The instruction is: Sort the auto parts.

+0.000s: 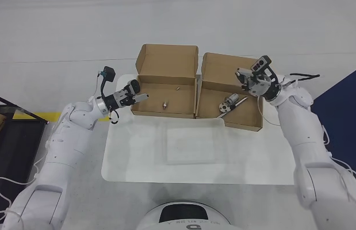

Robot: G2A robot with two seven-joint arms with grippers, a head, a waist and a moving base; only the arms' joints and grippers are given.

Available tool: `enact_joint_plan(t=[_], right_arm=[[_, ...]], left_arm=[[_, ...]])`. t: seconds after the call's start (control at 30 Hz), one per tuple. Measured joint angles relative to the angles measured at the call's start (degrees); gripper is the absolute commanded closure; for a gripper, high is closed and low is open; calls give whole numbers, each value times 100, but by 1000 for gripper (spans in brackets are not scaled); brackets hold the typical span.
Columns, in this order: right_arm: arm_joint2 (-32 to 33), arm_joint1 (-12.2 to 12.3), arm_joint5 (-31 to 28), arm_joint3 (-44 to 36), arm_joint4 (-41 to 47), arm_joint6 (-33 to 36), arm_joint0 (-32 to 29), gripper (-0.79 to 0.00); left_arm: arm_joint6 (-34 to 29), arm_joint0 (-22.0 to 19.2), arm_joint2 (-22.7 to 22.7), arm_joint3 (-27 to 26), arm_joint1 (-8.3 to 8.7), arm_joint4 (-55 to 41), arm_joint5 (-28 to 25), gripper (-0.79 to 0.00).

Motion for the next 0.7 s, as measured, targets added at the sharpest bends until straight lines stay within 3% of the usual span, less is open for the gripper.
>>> enact_joint_plan(t=[0.2,0.33,0.5,0.7], right_arm=[[-195,1,-120,70,71,-14,73,0],[-190,25,-894,63,-264,-428,73,0],[-146,45,-2145,-518,-924,-1896,-275,0],[88,94,-2973,-1648,-1458,-3529,-1063,0]], left_arm=[[0,0,0,0,0,0,0,-785],[0,0,0,0,0,0,0,-785],[0,0,0,0,0,0,0,-785],[0,0,0,0,0,0,0,-785]])
